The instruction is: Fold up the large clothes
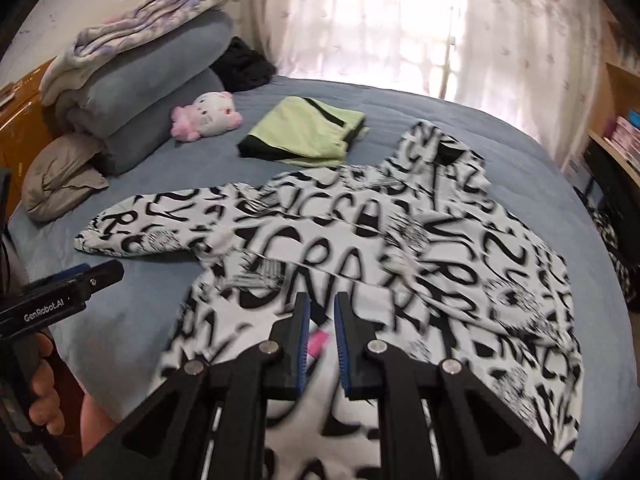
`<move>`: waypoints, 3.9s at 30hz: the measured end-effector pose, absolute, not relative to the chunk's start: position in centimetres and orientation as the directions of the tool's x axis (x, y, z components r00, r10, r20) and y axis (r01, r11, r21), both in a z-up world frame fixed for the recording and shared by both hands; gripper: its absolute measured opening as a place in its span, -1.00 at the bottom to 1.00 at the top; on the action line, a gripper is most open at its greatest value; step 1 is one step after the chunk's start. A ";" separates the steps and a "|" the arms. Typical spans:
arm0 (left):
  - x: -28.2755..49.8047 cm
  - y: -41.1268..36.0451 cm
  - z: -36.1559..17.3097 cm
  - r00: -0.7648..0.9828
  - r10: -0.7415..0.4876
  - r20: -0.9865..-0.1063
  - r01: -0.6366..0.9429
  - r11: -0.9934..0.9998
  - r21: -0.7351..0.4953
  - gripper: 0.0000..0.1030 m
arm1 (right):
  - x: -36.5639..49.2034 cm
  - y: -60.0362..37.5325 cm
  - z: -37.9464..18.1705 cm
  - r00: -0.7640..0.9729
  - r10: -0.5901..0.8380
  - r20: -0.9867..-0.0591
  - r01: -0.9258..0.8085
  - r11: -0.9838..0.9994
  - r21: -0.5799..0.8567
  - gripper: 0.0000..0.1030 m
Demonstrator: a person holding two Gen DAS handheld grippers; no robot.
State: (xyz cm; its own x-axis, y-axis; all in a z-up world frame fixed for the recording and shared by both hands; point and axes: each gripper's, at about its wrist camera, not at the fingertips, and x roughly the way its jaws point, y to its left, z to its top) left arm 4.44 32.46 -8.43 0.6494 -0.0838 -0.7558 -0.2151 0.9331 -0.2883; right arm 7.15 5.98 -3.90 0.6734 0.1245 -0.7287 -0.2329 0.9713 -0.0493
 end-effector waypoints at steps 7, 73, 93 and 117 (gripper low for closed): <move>6.3 42.4 -12.8 0.637 -0.125 -0.760 -0.353 0.829 -0.433 0.44 | 11.6 12.0 -5.2 0.658 0.155 -0.737 -0.279 0.959 -0.047 -0.76; 16.2 6.5 -14.7 0.418 -0.281 -0.864 0.122 0.960 -0.253 -0.38 | 10.2 -13.8 -10.4 0.595 0.068 -0.801 0.145 0.971 0.190 -0.76; 7.8 13.4 -10.4 0.571 -0.255 -0.780 0.089 0.964 -0.250 0.53 | 11.1 -8.3 -10.8 0.553 0.308 -0.774 -0.084 0.945 0.316 -0.03; 10.9 19.8 -15.0 0.526 -0.214 -0.823 -0.133 0.935 -0.329 0.53 | 17.7 -4.1 -2.2 0.809 0.160 -0.566 -0.159 0.986 0.052 -0.93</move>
